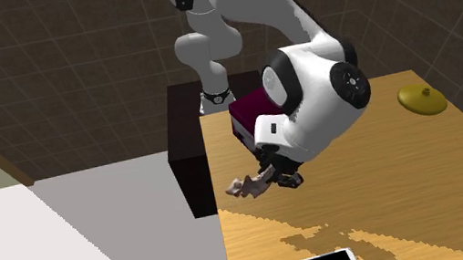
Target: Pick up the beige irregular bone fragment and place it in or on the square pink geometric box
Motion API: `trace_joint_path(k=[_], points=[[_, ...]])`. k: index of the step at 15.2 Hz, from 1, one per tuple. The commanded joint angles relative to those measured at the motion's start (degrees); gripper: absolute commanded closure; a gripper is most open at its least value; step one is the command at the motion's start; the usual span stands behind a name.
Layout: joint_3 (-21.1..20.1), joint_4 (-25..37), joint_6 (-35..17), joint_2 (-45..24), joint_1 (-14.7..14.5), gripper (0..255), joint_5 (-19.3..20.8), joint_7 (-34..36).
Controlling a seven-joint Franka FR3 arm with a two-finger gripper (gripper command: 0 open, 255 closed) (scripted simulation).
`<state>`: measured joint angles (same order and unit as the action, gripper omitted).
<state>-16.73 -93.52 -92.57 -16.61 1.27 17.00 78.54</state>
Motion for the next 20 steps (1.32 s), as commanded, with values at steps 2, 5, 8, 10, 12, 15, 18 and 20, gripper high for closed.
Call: trace_joint_path(k=[2,5,8,10,12,15,18,20], points=[[0.0,1.3,1.8,0.6,0.0,255,-0.2,-0.5],[-0.1,3.3,4.0,0.9,-0.1,255,-0.3,-1.0],[-0.1,5.4,6.2,1.0,-0.2,255,-0.3,-1.5],[-0.2,6.9,7.6,1.0,-0.3,255,-0.4,-1.8],[-0.2,8.4,9.2,1.0,-0.5,255,-0.3,-2.1],[-0.2,11.0,11.5,0.8,-0.7,255,-0.2,-2.5],[-0.3,13.2,13.4,0.6,-0.9,255,-0.1,-2.9],[-0.8,7.3,12.1,5.1,-0.8,255,-1.6,-1.8]])
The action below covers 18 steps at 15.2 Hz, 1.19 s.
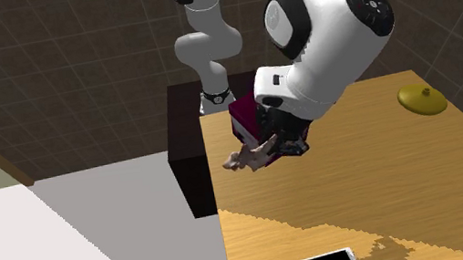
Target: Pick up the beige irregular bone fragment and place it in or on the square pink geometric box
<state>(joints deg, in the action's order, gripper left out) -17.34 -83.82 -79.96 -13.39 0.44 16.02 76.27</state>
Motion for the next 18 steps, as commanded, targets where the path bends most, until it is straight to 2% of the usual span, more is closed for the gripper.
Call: trace_joint_path(k=[1,9,18], points=[[-0.5,-5.1,-1.0,4.1,0.0,255,-1.3,0.9],[-2.7,-22.5,-2.8,19.8,-1.7,255,-7.5,4.5],[-5.4,-35.0,-0.6,34.7,-5.9,255,-14.8,8.9]])
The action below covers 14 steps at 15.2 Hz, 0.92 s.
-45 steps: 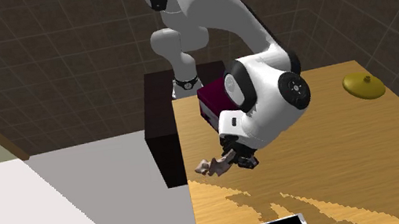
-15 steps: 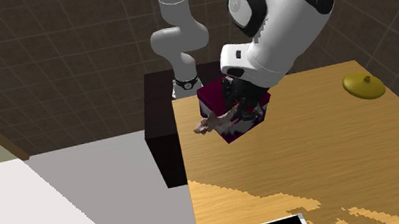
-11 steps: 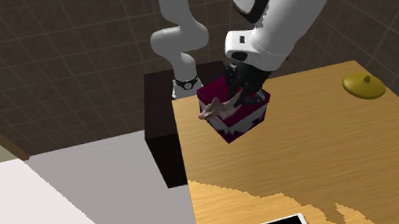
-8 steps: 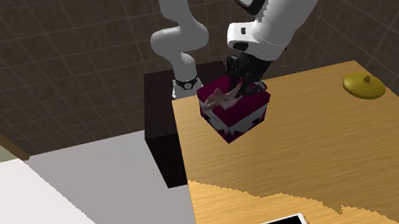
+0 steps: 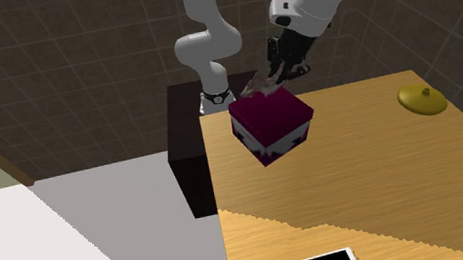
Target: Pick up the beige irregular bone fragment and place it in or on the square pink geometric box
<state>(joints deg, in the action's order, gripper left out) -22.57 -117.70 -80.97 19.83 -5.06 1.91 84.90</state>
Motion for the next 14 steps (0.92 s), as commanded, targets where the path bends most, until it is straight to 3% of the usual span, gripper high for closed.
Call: trace_joint_path(k=[1,14], points=[[-0.1,-1.9,-0.4,1.5,-0.4,255,-0.7,0.3],[-0.9,-11.3,-10.3,0.9,-0.8,255,-1.1,1.6]])
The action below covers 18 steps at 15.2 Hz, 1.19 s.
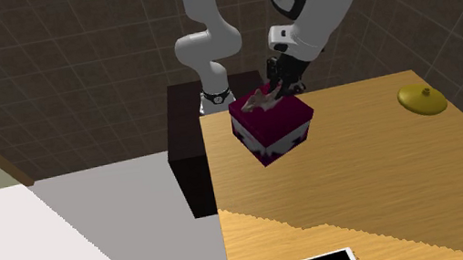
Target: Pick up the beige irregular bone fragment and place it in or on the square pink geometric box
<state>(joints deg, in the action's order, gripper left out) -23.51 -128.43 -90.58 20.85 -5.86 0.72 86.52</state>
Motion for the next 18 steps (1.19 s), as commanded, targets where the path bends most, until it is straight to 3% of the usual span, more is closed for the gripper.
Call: trace_joint_path(k=[1,9,10,15,18], points=[[-0.1,-1.2,-1.5,-0.3,0.0,255,0.0,0.1],[-0.2,-1.9,-2.4,-0.5,0.0,255,0.0,0.3],[-0.2,-1.9,-2.4,-0.5,0.0,0,0.1,0.3],[-0.2,-1.9,-2.4,-0.5,0.0,0,0.0,0.3],[-0.5,5.0,3.1,-2.0,0.2,0,0.4,0.7]])
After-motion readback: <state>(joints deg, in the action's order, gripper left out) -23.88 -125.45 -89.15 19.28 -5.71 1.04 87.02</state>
